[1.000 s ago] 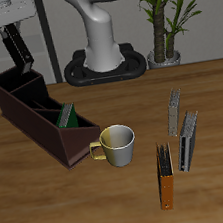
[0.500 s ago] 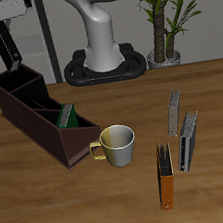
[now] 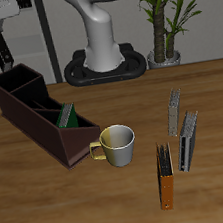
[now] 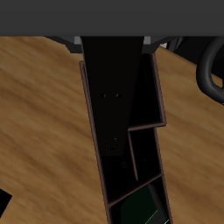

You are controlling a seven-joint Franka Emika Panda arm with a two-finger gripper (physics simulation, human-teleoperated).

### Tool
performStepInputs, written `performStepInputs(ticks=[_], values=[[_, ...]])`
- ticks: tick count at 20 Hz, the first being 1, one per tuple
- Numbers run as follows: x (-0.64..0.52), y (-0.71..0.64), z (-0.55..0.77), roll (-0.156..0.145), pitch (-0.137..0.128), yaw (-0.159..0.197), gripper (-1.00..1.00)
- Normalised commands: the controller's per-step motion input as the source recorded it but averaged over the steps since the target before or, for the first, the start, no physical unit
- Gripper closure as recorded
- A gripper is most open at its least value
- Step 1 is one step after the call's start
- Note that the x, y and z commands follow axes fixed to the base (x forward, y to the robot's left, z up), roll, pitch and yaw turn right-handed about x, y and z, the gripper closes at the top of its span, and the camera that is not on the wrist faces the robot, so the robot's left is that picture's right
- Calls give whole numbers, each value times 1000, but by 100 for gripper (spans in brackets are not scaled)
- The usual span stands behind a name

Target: Place the green book into the right desk caddy's left compartment and place the black book into the right desk caddy's right compartment and place the orange book into the right desk caddy's right compartment

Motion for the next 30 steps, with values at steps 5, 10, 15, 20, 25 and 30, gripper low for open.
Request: performStepInputs(ticks=[5, 10, 15, 20, 25, 30], values=[[134, -218, 30, -47, 7, -40, 100], [118, 75, -171, 27, 45, 7, 100], [119, 149, -207, 13, 31, 13, 100], [-120, 193, -208, 43, 19, 23, 100], [-310, 126, -218, -16, 35, 40, 100], [-57, -133, -126, -104, 85, -7, 100]])
